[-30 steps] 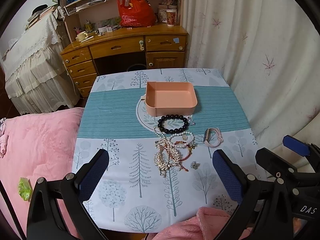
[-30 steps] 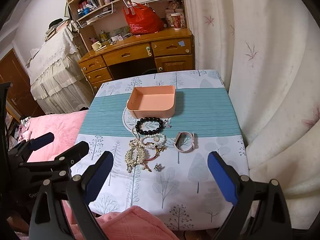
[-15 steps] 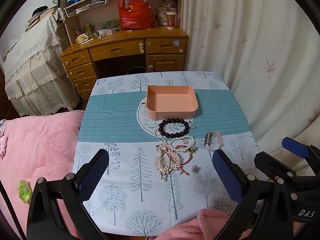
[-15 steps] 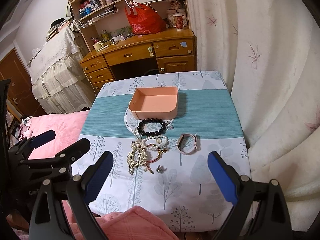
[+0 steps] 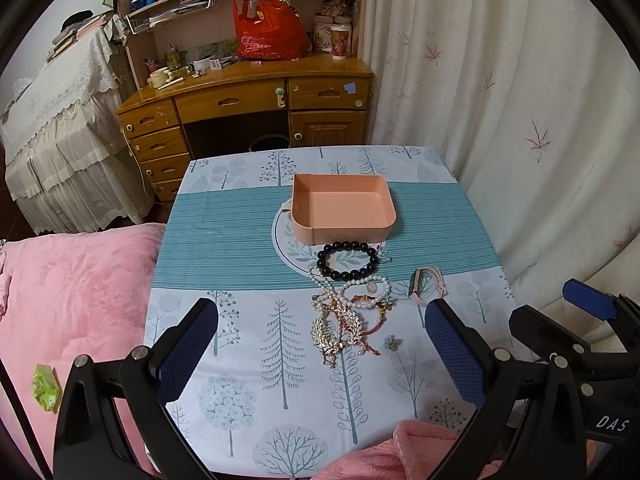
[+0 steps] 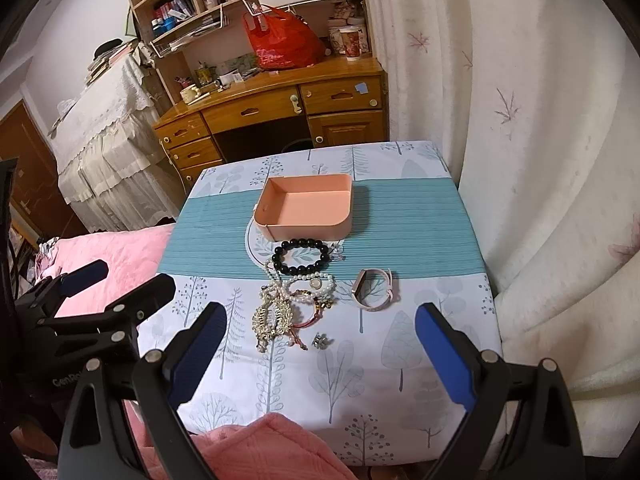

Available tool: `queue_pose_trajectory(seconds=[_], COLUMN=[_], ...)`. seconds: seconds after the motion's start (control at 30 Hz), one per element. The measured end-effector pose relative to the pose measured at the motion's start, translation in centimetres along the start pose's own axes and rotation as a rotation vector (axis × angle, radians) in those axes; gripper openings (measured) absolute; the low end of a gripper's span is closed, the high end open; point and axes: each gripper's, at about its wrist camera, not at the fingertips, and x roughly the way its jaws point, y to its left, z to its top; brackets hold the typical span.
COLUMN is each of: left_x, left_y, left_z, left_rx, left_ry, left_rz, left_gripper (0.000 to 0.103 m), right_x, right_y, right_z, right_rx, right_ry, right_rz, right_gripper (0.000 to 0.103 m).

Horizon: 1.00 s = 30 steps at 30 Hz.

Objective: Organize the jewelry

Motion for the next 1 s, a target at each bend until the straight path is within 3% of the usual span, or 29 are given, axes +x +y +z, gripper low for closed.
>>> queue_pose_trajectory(seconds=[0.53,0.7,0.9,1.0], left_x=[1.0,2.2,6.4,9.1], left_y=[2.8,4.0,4.4,3.8], left_z=[0.4,0.1,-2.4,-4.2], left_rx=[-0.025,0.001,0.036,0.058], left_ry=[-0.008,0.055,0.188,0.238], left_rz=[-0.046,-0.041,-0.130,-0.176], left_gripper=[0.102,0.102,0.102,0.102], right_x=[-0.1,1.4,4.2,5.9], right_y=[1.1,1.9,1.9,2.2], right_z=[0.1,0.1,-2.3,-3.7], right_rx=[0.033,0.025,0.030,-0.070], right_ry=[-0.044,0.009,0.034,0.022], right_rz=[-0.038,-0.147,-0.255,-0.324], right_gripper=[0.096,0.096,0.096,0.096])
